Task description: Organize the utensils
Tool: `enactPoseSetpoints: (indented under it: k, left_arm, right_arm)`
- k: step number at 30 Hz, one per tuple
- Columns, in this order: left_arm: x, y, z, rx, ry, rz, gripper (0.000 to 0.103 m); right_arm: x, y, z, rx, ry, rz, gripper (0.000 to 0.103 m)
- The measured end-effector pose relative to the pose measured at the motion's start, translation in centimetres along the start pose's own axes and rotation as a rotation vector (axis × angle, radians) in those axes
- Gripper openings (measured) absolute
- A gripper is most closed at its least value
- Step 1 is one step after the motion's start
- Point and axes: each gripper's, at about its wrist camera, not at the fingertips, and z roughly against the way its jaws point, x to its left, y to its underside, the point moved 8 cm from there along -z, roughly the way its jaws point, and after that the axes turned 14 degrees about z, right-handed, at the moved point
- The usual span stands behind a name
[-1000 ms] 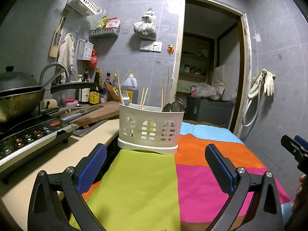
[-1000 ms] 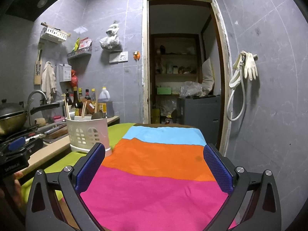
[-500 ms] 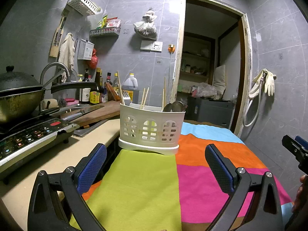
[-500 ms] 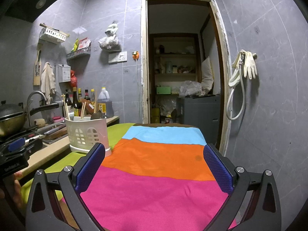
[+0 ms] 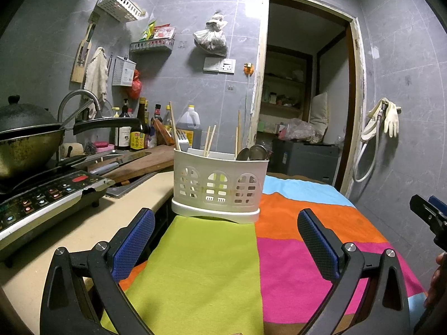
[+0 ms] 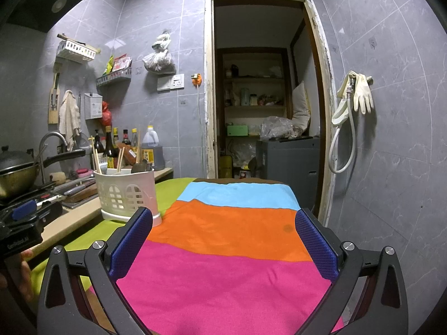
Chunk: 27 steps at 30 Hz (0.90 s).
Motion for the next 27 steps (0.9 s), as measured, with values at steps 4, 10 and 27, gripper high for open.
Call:
enactPoseSetpoints:
  k: [4,10,27]
  left_arm:
    - [-0.02,0.00,-0.05,0.001,0.000,0.001,0.100]
    - [0.11,0.07,-0.05,0.004,-0.002,0.000,0.100]
    - [0.46,0.26,-0.64,0.021,0.008,0.013,0.100]
  right_arm:
    - [-0.02,-0.01,0.03,0.000,0.000,0.000,0.103]
    - [-0.16,0.07,-0.05,0.002,0.001,-0.003,0.103]
    - [-0.06,0.15,-0.01,0.004,-0.001,-0.007,0.103]
